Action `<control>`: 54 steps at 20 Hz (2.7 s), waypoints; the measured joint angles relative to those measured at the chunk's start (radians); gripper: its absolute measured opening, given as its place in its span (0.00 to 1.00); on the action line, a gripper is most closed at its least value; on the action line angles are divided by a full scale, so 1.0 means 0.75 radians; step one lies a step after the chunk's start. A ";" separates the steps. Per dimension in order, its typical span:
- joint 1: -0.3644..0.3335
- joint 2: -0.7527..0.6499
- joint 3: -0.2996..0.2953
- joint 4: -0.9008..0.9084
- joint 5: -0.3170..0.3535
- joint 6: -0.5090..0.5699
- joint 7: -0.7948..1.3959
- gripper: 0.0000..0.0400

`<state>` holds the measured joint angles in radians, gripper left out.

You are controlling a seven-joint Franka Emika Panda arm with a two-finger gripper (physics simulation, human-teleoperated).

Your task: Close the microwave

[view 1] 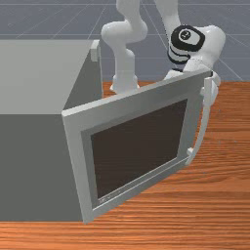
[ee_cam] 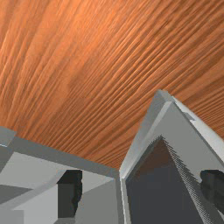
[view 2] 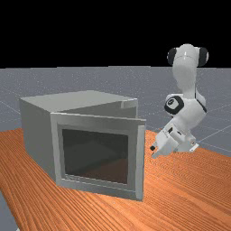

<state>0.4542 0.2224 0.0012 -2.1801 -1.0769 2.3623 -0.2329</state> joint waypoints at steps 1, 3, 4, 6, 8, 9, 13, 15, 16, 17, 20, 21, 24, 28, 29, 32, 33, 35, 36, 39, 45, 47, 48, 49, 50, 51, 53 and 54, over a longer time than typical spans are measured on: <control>0.019 -0.106 0.053 -0.163 -0.091 -0.069 0.181 1.00; 0.052 -0.227 0.140 -0.354 -0.193 -0.175 0.407 1.00; 0.135 -0.160 0.142 -0.257 -0.232 -0.404 0.530 1.00; 0.315 0.093 0.131 0.103 -0.212 -0.470 0.564 1.00; 0.486 0.434 0.139 0.673 -0.004 -0.443 0.348 1.00; 0.462 0.660 0.220 1.119 0.353 -0.627 0.039 1.00; 0.400 0.701 0.219 1.147 0.310 -0.491 -0.129 1.00; 0.322 0.585 0.229 0.962 0.340 -0.416 -0.171 1.00; 0.243 0.487 0.234 0.811 0.375 -0.354 -0.226 1.00; 0.174 0.413 0.238 0.702 0.416 -0.312 -0.290 1.00; -0.012 0.244 0.235 0.459 0.543 -0.226 -0.514 1.00; -0.095 0.371 0.284 0.717 0.795 -0.632 -0.874 1.00; -0.173 0.249 0.256 0.522 0.803 -0.480 -0.939 1.00; -0.339 -0.026 0.171 0.039 0.664 0.130 -1.254 1.00; -0.285 -0.039 0.084 0.021 0.315 0.127 -0.629 1.00; -0.079 0.086 0.095 0.090 -0.225 -0.341 0.209 1.00; -0.021 0.135 0.080 0.176 -0.223 -0.373 0.275 1.00; 0.065 0.194 0.098 0.311 -0.080 -0.154 0.123 1.00; 0.106 0.231 0.105 0.371 -0.050 -0.162 0.108 1.00; 0.024 0.350 0.237 0.567 0.307 -0.037 -0.535 1.00; 0.018 0.887 0.205 1.467 0.439 -0.364 -0.769 1.00; -0.029 0.841 0.215 1.386 0.458 -0.343 -0.804 1.00; -0.079 0.793 0.224 1.310 0.477 -0.321 -0.842 1.00; -0.129 0.746 0.238 1.231 0.502 -0.298 -0.887 1.00; -0.150 0.708 0.260 1.175 0.521 -0.277 -0.923 1.00; -0.142 0.887 0.324 1.538 0.677 -0.643 -1.190 1.00; -0.221 0.715 0.366 1.220 0.696 -0.467 -1.190 1.00; -0.251 0.652 0.373 1.097 0.700 -0.387 -1.191 1.00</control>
<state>0.2662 0.7115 0.2809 -1.3576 -0.5519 2.0723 -1.1262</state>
